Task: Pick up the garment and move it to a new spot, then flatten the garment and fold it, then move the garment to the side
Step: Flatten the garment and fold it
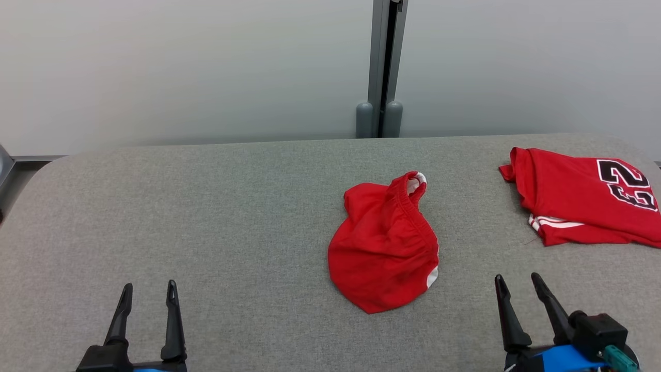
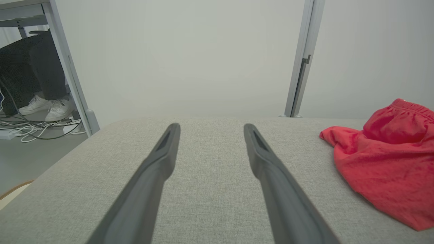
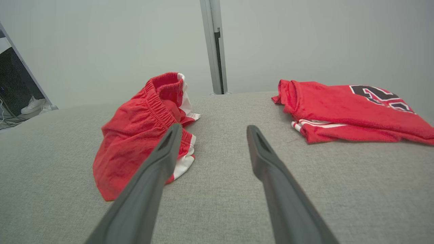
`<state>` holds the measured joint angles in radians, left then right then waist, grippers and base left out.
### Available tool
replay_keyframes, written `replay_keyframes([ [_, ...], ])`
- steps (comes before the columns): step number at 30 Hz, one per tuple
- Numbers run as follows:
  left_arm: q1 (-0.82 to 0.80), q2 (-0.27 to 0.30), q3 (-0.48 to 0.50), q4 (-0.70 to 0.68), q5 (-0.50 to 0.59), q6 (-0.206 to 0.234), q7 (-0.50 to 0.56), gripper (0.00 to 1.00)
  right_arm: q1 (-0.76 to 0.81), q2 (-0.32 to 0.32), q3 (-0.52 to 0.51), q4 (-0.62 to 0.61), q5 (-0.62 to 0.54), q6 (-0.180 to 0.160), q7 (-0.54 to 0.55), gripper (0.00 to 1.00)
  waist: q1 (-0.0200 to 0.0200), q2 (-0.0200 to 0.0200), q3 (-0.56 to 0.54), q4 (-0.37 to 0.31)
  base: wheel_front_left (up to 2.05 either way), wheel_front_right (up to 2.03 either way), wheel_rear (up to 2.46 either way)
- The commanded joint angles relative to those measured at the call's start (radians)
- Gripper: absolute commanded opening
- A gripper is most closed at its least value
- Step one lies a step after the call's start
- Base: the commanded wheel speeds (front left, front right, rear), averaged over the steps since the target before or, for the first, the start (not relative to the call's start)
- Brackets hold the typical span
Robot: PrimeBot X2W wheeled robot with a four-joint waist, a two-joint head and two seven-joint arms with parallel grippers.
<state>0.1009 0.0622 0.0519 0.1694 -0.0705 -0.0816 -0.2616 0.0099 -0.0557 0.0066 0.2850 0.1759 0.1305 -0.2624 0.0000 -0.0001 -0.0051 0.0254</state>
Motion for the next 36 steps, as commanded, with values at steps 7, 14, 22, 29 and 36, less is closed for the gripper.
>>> replay_keyframes([
  [7, -0.024, -0.005, -0.007, 0.003, 0.005, -0.006, -0.004, 1.0, -0.124, -0.037, 0.012, 0.039, -0.005, 0.001, -0.003, 1.0, 0.0, 0.0001, 0.011, 0.015, 0.0, 0.0, 0.0],
  [14, -0.051, -0.008, -0.022, 0.003, 0.005, -0.008, -0.004, 1.0, -0.248, -0.081, 0.048, 0.173, 0.0, 0.001, -0.003, 1.0, 0.0, 0.0001, 0.051, 0.062, 0.0, 0.0, 0.0],
  [22, -0.09, -0.011, -0.037, 0.008, -0.003, -0.004, -0.004, 1.0, -0.348, -0.107, 0.078, 0.376, 0.011, 0.0, -0.003, 1.0, 0.0, 0.0001, 0.115, 0.124, 0.0, 0.0, 0.0],
  [29, -0.121, -0.012, -0.055, 0.015, -0.006, -0.004, -0.004, 1.0, -0.428, -0.106, 0.118, 0.541, 0.014, 0.0, -0.003, 1.0, 0.0, 0.0001, 0.154, 0.164, 0.0, 0.0, 0.0],
  [36, -0.144, -0.012, -0.07, 0.016, -0.015, 0.001, -0.004, 1.0, -0.479, -0.098, 0.143, 0.648, 0.024, 0.0, -0.003, 1.0, 0.0, 0.0001, 0.179, 0.192, 0.0, 0.0, 0.0],
])
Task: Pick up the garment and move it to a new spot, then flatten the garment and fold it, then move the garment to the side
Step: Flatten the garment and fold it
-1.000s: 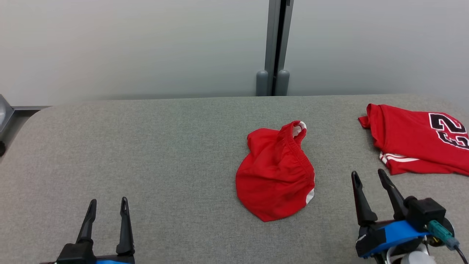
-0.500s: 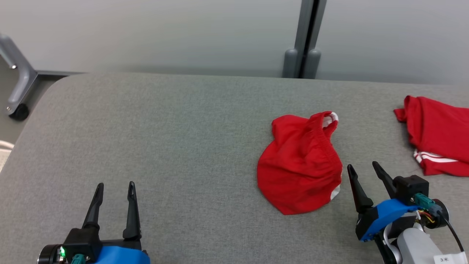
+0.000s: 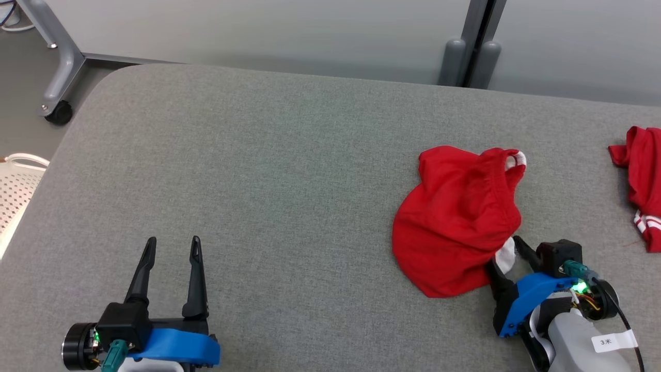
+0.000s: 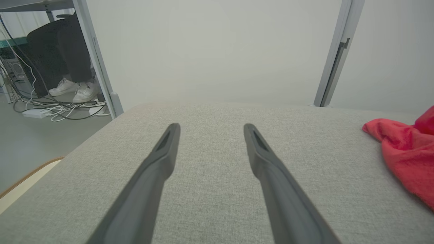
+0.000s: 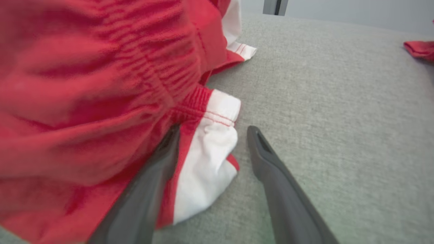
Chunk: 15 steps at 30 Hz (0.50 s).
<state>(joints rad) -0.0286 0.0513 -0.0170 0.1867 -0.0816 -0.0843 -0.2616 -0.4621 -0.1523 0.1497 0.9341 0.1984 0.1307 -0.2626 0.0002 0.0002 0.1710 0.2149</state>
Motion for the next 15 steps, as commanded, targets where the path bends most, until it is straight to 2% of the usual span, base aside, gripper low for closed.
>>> replay_keyframes([
  [1, -0.017, -0.001, -0.003, -0.001, -0.005, 0.005, -0.004, 1.0, -0.013, 0.002, 0.004, 0.016, 0.005, 0.0, -0.003, 1.0, -0.0002, -0.0002, 0.005, 0.005, 0.0, 0.0, 0.0],
  [3, -0.018, -0.001, -0.004, 0.0, -0.005, 0.007, -0.004, 1.0, -0.026, 0.007, 0.017, 0.043, 0.011, 0.0, -0.001, 1.0, -0.0002, -0.0002, 0.008, 0.008, 0.0, 0.0, 0.0],
  [4, -0.018, -0.001, -0.005, 0.0, -0.007, 0.009, -0.004, 1.0, -0.028, 0.011, 0.023, 0.052, 0.018, 0.0, -0.001, 0.85, -0.0002, -0.0002, 0.008, 0.009, 0.0, 0.0, 0.0],
  [5, -0.018, -0.001, -0.005, 0.001, -0.008, 0.011, -0.004, 1.0, -0.03, 0.013, 0.029, 0.058, 0.023, 0.0, -0.001, 0.04, -0.0002, -0.0002, 0.009, 0.009, 0.0, 0.0, 0.0],
  [6, -0.018, -0.001, -0.006, 0.001, -0.01, 0.013, -0.004, 1.0, -0.031, 0.014, 0.036, 0.065, 0.03, 0.0, 0.0, 0.0, -0.0002, -0.0002, 0.008, 0.009, 0.0, 0.0, 0.0],
  [11, -0.003, -0.001, 0.001, 0.003, -0.013, 0.018, -0.004, 1.0, -0.025, -0.017, 0.034, 0.021, 0.063, 0.0, -0.002, 0.0, -0.0002, -0.0002, -0.008, -0.004, 0.0, 0.0, 0.0],
  [15, 0.007, -0.001, 0.008, 0.004, -0.01, 0.017, -0.004, 1.0, 0.009, -0.038, -0.002, -0.072, 0.08, 0.0, -0.002, 0.0, -0.0002, -0.0002, -0.038, -0.02, 0.0, 0.0, 0.0],
])
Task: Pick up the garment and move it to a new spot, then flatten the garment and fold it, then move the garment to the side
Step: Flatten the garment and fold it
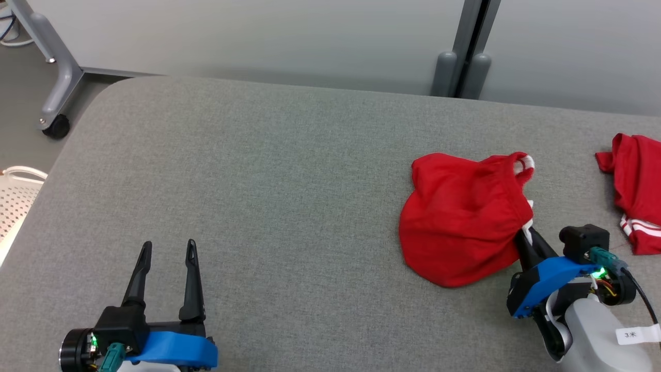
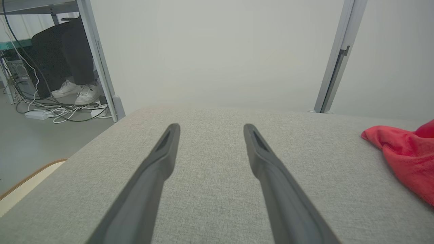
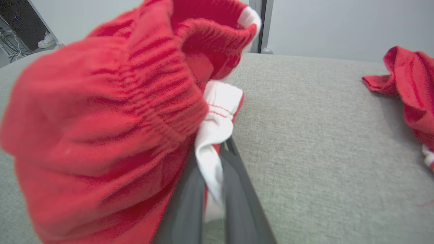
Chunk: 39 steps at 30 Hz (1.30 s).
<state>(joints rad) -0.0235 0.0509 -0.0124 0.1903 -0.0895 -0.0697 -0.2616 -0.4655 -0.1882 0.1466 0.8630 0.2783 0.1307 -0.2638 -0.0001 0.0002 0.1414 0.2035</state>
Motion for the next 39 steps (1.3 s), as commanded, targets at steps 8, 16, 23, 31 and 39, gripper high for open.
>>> replay_keyframes([
  [8, 0.027, -0.001, 0.009, -0.001, -0.005, -0.001, -0.004, 1.0, 0.086, -0.003, -0.026, -0.23, -0.014, 0.0, 0.0, 0.0, 0.0001, -0.0002, -0.056, -0.04, 0.0, 0.0, 0.0],
  [16, 0.036, -0.001, 0.001, -0.004, -0.007, -0.003, -0.004, 1.0, 0.13, 0.047, 0.131, -0.395, -0.037, 0.0, 0.0, 0.0, 0.0001, -0.0002, -0.08, -0.029, 0.0, 0.0, 0.0],
  [23, 0.042, -0.001, -0.008, -0.004, -0.016, 0.001, -0.004, 1.0, 0.105, 0.082, 0.35, -0.382, -0.033, 0.0, -0.001, 0.0, 0.0001, -0.0002, -0.077, 0.02, 0.0, 0.0, 0.0],
  [31, 0.034, -0.001, -0.011, 0.003, -0.028, 0.003, -0.004, 1.0, 0.081, 0.122, 0.584, -0.268, 0.0, 0.0, 0.0, 0.0, 0.0001, -0.0002, -0.065, 0.07, 0.0, 0.0, 0.0],
  [39, 0.038, -0.001, -0.016, 0.007, -0.034, 0.01, -0.004, 1.0, 0.093, 0.137, 0.705, -0.196, 0.059, 0.0, -0.001, 1.0, 0.0001, -0.0002, -0.07, 0.079, 0.0, 0.0, 0.0],
])
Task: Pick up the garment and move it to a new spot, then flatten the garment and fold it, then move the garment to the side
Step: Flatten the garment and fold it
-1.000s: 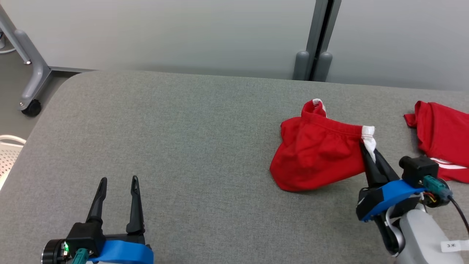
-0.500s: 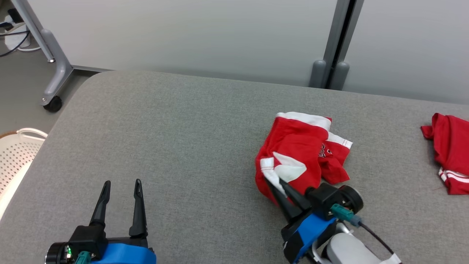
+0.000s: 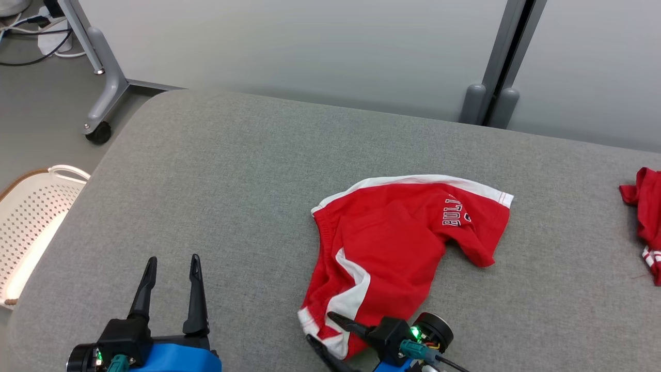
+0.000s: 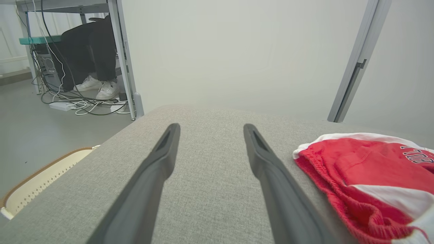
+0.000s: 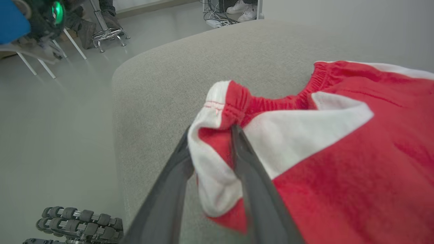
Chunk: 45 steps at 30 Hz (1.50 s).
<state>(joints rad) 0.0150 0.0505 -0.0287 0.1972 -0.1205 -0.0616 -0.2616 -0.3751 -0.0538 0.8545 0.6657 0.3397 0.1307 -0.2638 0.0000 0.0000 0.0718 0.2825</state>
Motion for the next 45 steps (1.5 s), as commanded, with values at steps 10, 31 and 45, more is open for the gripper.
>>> replay_keyframes([
  [10, 0.025, -0.001, 0.011, 0.001, -0.002, 0.003, -0.004, 1.0, 0.034, -0.042, -0.08, -0.12, -0.013, 0.0, 0.0, 1.0, 0.0, 0.0, -0.03, -0.041, 0.0, 0.0, 0.0],
  [31, -0.013, 0.0, -0.032, -0.004, -0.029, 0.013, -0.004, 1.0, -0.264, -0.03, -0.185, 0.19, -0.079, 0.0, 0.009, 1.0, 0.0, 0.0, 0.037, 0.01, 0.0, 0.0, 0.0],
  [45, -0.051, 0.0, -0.061, -0.006, -0.056, 0.034, -0.004, 1.0, -0.366, 0.003, -0.012, 0.461, -0.014, 0.0, 0.064, 1.0, 0.0, 0.0, 0.098, 0.054, 0.0, 0.0, 0.0],
])
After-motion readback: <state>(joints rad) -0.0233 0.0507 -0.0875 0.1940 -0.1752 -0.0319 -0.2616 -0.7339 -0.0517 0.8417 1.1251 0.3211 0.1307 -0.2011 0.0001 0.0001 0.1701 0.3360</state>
